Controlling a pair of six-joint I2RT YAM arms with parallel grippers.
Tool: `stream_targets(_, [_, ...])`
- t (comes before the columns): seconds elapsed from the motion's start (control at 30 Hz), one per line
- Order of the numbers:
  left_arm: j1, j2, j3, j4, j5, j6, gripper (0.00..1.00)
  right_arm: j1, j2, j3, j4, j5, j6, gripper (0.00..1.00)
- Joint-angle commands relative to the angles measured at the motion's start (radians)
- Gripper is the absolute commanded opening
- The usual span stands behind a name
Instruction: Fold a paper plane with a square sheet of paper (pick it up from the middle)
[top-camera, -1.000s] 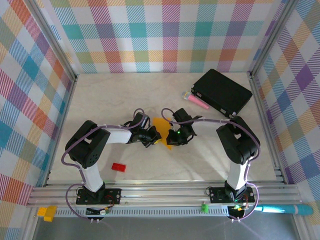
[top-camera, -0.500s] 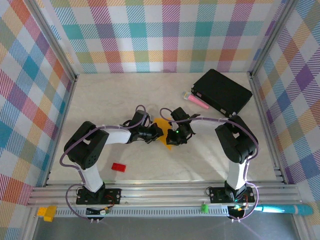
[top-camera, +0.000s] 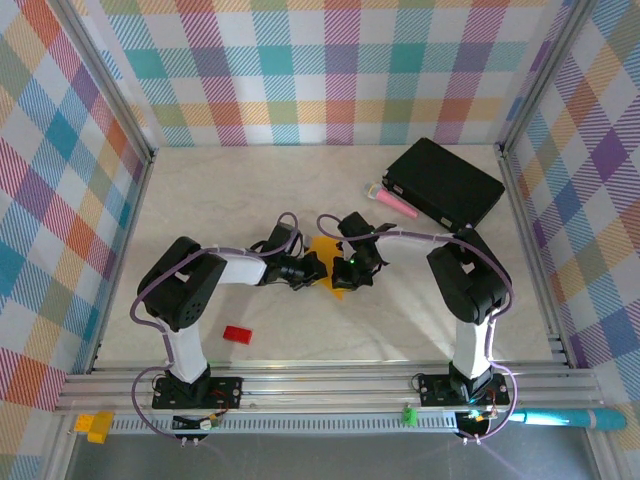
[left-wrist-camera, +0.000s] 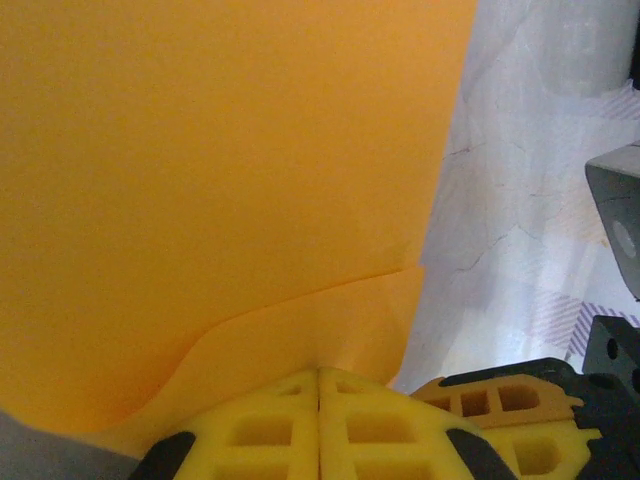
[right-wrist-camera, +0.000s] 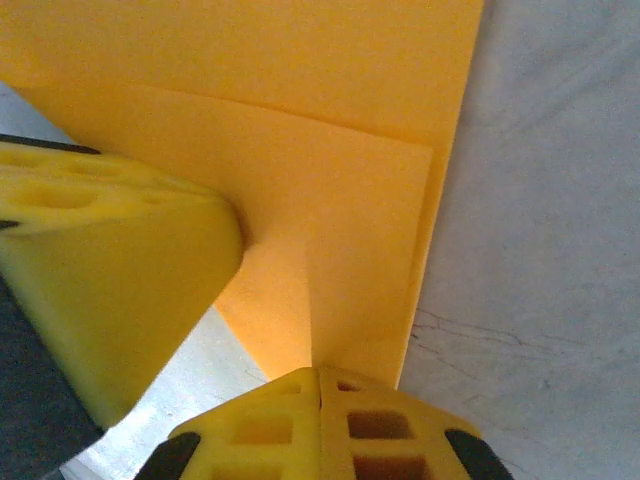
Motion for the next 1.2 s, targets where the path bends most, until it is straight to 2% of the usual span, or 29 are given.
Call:
stream_targets(0.0, [0.065,0.030,0.019,-0.130,-0.060,0.088,0.08,-0.004,0.090,-0.048,-0.196,0.198,-0.018,0.02])
stream_targets(0.27, [0.185,0.044,0.087,-0.233,-0.056,0.150,0.12,-0.006,0.117,-0.002,-0.265,0.213,-0.046,0.02])
stream_targets(0.5, [0.198,-0.012,0.158,-0.297,-0.029,0.179,0.12,-0.007,0.075,0.014,-0.228,0.159,-0.129,0.02])
stream_targets(0.63, [0.201,-0.107,0.116,-0.279,-0.047,0.118,0.13,-0.014,0.002,0.000,-0.181,0.134,-0.167,0.03])
stream_targets(0.7, [0.201,-0.137,0.101,-0.289,-0.045,0.108,0.16,-0.018,-0.030,0.006,-0.142,0.105,-0.178,0.05])
stream_targets(0.77, [0.201,-0.162,0.091,-0.308,-0.040,0.113,0.18,-0.020,-0.068,0.016,-0.098,0.095,-0.173,0.12])
stream_targets(0.9, [0.201,-0.224,0.047,-0.301,-0.036,0.107,0.22,-0.019,-0.177,-0.060,0.069,0.090,-0.064,0.32])
stream_targets(1.0, [0.201,-0.265,0.034,-0.317,-0.051,0.126,0.31,-0.019,-0.266,-0.202,0.290,0.068,0.114,0.35])
stream_targets(1.17, [0.201,-0.285,0.026,-0.287,-0.048,0.098,0.46,-0.013,-0.283,-0.279,0.408,0.102,0.302,0.35])
